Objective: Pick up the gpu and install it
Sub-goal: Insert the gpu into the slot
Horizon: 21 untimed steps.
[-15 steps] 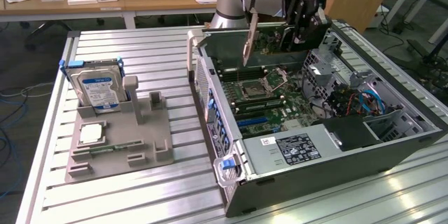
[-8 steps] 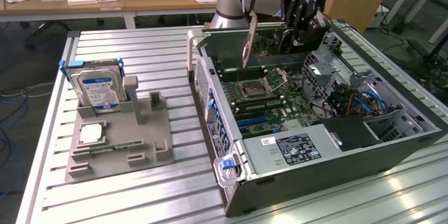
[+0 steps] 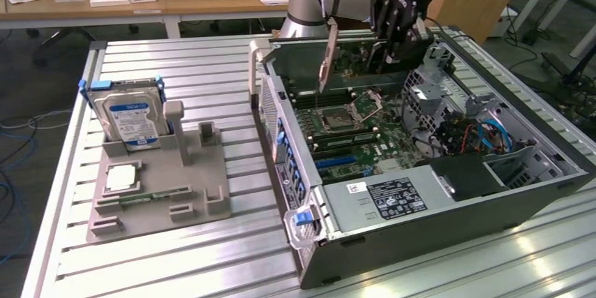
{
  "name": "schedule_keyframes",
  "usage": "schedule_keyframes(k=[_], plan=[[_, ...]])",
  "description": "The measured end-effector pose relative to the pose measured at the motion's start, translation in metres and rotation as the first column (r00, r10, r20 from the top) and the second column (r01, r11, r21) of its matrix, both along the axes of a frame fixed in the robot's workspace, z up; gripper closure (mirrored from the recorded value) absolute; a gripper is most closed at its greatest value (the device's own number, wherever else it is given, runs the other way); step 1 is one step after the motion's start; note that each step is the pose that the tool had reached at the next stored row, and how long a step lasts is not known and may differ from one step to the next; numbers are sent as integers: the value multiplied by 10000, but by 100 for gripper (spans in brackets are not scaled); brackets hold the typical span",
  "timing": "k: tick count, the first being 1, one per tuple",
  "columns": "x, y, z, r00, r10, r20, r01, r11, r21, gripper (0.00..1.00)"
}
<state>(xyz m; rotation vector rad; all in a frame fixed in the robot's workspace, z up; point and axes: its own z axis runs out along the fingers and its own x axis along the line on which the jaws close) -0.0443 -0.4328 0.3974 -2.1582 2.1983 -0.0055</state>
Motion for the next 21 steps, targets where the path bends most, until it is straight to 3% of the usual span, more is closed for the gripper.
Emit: schedule_keyframes(k=[8,14,21], plan=[[-1,-3,-20,9999,164,-11,-164,9999,13,72],[-2,-1,-93,9984,-570,-14,570,9984,9,72],[-3,-1,-146,9983,-576,-25,576,9983,10,72]])
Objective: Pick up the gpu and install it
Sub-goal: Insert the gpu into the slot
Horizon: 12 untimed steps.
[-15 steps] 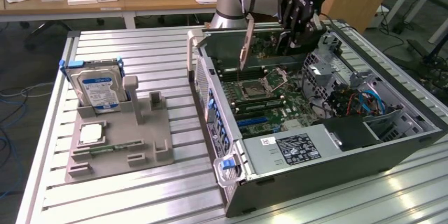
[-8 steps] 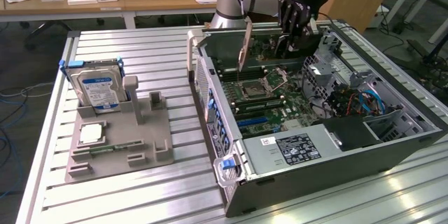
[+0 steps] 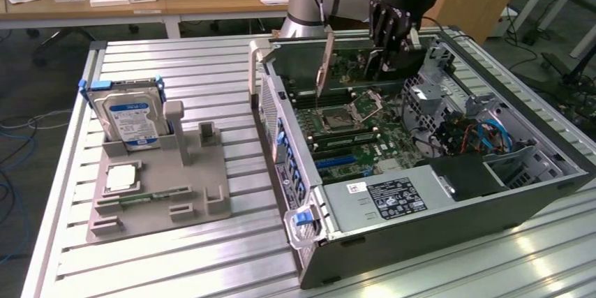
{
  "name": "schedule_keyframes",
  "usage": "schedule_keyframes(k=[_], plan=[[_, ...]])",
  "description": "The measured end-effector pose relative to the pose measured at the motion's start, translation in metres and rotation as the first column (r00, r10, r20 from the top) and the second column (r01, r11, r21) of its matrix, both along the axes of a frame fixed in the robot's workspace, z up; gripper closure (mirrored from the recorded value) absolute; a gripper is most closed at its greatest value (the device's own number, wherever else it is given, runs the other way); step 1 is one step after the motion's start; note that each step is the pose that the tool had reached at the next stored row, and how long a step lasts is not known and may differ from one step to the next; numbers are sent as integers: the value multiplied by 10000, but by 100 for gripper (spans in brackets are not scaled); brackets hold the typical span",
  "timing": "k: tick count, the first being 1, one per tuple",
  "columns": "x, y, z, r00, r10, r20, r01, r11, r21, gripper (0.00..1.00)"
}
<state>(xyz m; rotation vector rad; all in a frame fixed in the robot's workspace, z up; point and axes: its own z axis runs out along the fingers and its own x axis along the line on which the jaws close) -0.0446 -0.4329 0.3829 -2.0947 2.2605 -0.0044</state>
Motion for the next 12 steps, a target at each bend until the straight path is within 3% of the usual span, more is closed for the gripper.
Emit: schedule_keyframes(k=[12], plan=[[-58,0,-116,10000,1,-9,-1,10000,2,72]])
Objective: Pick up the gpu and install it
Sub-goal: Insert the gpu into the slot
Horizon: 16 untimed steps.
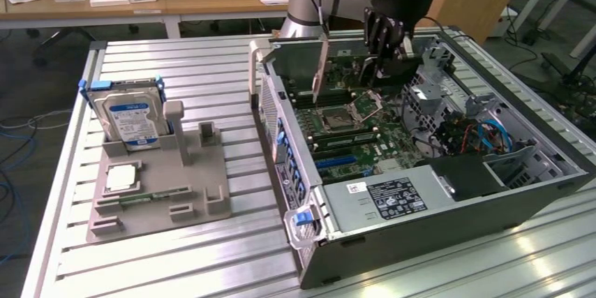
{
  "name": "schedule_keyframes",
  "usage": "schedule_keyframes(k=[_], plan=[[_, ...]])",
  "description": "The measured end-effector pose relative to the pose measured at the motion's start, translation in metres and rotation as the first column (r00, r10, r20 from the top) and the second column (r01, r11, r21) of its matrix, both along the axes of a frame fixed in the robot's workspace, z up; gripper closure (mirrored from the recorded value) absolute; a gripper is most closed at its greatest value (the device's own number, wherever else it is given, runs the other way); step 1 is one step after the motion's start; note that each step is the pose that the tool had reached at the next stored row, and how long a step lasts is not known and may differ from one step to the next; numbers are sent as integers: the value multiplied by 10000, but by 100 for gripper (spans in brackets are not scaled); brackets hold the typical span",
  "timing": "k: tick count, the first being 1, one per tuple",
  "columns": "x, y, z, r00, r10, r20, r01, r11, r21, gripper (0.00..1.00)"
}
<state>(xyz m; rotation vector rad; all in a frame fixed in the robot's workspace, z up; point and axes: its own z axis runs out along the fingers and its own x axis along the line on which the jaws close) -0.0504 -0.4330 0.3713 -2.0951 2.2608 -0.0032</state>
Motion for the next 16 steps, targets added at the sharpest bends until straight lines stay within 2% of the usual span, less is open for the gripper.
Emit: schedule_keyframes(k=[16], plan=[[-50,-6,-169,10000,-1,-20,1,10000,-1,72]])
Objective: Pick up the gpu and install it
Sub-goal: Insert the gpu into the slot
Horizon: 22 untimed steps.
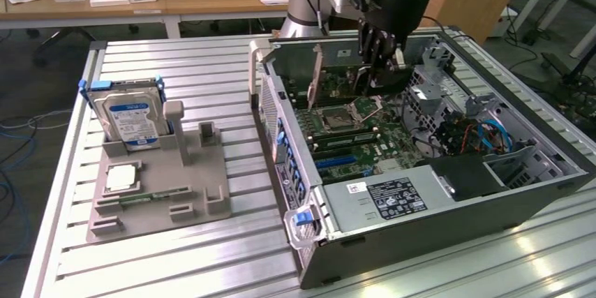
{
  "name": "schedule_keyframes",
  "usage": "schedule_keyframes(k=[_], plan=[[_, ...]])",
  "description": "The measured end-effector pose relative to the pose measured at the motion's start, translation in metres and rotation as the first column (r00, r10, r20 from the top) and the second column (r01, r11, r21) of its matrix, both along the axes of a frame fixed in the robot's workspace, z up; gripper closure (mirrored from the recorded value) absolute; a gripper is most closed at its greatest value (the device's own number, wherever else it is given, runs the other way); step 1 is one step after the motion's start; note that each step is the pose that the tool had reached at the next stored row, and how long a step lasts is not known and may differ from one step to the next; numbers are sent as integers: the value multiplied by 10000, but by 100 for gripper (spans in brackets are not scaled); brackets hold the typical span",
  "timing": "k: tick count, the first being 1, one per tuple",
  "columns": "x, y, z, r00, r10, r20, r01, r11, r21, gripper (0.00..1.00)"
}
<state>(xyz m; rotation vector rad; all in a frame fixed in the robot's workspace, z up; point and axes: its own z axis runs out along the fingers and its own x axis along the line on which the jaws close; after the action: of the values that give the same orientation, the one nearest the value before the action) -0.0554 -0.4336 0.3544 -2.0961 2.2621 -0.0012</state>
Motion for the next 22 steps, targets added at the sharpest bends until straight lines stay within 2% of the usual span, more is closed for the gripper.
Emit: schedule_keyframes(k=[7,14,22], plan=[[-29,-4,-70,10000,1,-2,-1,10000,1,72],[-40,-69,-112,10000,-2,-2,2,10000,2,72],[-86,-71,-168,10000,0,-2,0,10000,1,72]])
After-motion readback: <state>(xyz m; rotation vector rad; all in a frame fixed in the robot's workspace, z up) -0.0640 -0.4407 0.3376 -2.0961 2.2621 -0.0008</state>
